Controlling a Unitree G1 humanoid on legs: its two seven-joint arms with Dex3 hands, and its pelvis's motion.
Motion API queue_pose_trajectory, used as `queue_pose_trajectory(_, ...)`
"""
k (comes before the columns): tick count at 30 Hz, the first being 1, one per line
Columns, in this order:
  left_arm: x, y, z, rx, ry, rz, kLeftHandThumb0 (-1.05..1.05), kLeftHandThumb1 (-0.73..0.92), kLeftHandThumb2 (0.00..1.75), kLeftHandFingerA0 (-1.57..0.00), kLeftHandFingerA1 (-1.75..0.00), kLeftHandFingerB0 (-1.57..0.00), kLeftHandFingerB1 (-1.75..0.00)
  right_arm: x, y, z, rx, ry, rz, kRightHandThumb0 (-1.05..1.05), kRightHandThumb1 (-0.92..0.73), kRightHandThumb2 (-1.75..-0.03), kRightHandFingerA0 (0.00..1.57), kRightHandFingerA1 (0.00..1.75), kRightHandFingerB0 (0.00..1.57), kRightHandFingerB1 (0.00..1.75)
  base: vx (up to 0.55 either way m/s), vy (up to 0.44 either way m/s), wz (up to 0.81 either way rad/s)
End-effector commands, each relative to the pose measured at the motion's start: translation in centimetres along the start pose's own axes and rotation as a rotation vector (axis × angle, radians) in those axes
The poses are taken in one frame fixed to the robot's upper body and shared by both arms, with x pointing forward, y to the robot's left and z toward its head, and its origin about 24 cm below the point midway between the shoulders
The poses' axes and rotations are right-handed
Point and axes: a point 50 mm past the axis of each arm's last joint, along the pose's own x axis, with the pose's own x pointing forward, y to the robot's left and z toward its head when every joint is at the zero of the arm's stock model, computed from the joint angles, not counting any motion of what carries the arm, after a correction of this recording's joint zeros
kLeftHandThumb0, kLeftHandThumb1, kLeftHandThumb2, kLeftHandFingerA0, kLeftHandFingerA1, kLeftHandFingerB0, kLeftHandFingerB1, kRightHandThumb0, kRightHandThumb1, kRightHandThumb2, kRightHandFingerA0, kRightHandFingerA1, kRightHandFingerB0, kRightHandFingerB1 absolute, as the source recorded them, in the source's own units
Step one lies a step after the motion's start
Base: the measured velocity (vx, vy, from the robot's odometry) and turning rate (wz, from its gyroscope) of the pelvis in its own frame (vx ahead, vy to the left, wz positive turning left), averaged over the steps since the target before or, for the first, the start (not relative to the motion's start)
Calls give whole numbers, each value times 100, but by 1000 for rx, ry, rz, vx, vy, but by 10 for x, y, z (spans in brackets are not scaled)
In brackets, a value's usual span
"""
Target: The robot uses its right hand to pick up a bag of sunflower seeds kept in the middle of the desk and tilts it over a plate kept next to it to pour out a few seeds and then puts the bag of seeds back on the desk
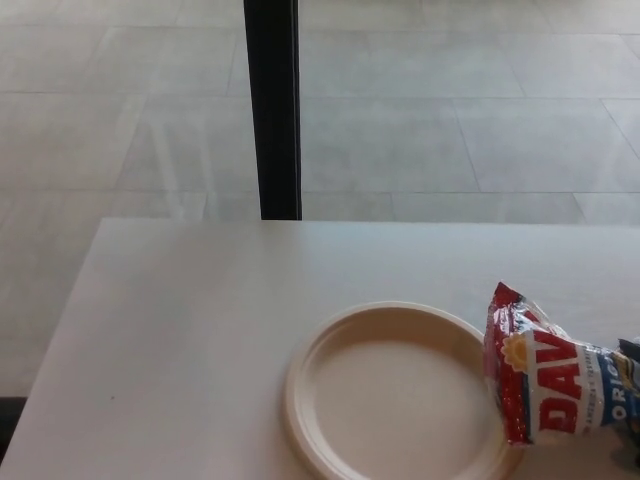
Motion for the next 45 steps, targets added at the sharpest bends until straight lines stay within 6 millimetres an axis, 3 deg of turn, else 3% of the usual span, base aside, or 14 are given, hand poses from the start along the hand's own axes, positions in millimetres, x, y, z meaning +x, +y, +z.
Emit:
queue_pose_trajectory(1,-2,5,1,23,-27,21,-44,43,98,-47,-76,-31,-64,6,-1,8,7,-23,-85,-78,-70,-62,6,44,1,26,0,0,0)
queue_pose_trajectory(5,-3,3,1,47,-47,16,-45,42,98,-43,-73,-31,-64,8,3,13,38,-43,-105,-71,-51,-85,19,59,2,28,0,0,0)
queue_pose_trajectory(8,-2,2,1,10,-34,15,-38,59,74,-43,-77,-32,-62,10,12,11,12,-27,-64,-54,-62,-58,32,63,1,30,0,0,0)
queue_pose_trajectory(10,-2,3,2,17,-42,9,-39,46,100,-41,-72,-29,-63,10,17,7,-31,22,-8,-57,-53,-84,43,81,0,26,0,0,0)
queue_pose_trajectory(16,-3,4,5,41,-53,5,-39,46,100,-43,-73,-32,-64,3,28,-13,-41,123,45,-33,-59,-59,72,107,8,33,0,0,0)
queue_pose_trajectory(17,-2,4,5,45,-43,11,-37,59,74,-46,-78,-36,-63,2,30,-16,-29,138,48,-34,-61,-58,75,129,6,40,0,0,0)
queue_pose_trajectory(19,-2,6,5,38,-44,7,-41,44,101,-42,-73,-31,-64,-3,35,-22,-20,163,55,-38,-55,-79,83,121,8,45,0,0,0)
queue_pose_trajectory(21,-2,6,4,28,-36,15,-40,54,77,-43,-76,-35,-63,-4,37,-24,-27,165,54,-38,-58,-80,83,123,13,46,0,0,0)
queue_pose_trajectory(23,-3,6,3,21,-35,11,-41,44,100,-41,-72,-30,-64,-4,37,-24,-29,159,45,-30,-68,-62,75,140,22,42,0,0,0)
queue_pose_trajectory(24,-3,6,3,24,-36,10,-41,54,78,-42,-80,-35,-63,-4,37,-23,-28,154,38,-31,-67,-63,77,143,25,43,0,0,0)
queue_pose_trajectory(25,-3,6,4,53,-40,6,-39,45,100,-43,-73,-31,-64,-4,37,-21,-32,140,23,-31,-71,-63,72,140,30,45,0,0,0)
queue_pose_trajectory(37,-6,6,3,71,-56,5,-38,45,100,-42,-72,-34,-65,3,41,5,-2,-10,-52,-23,-88,-58,76,175,52,48,0,0,0)
queue_pose_trajectory(38,-4,6,2,64,-46,14,-40,57,77,-46,-78,-38,-64,4,41,10,5,-41,-52,-25,-84,-64,83,168,56,55,0,0,0)
queue_pose_trajectory(45,-4,7,5,85,-46,28,-38,45,99,-42,-72,-36,-66,9,38,21,-36,-59,22,-24,-77,-77,86,153,87,86,0,0,0)
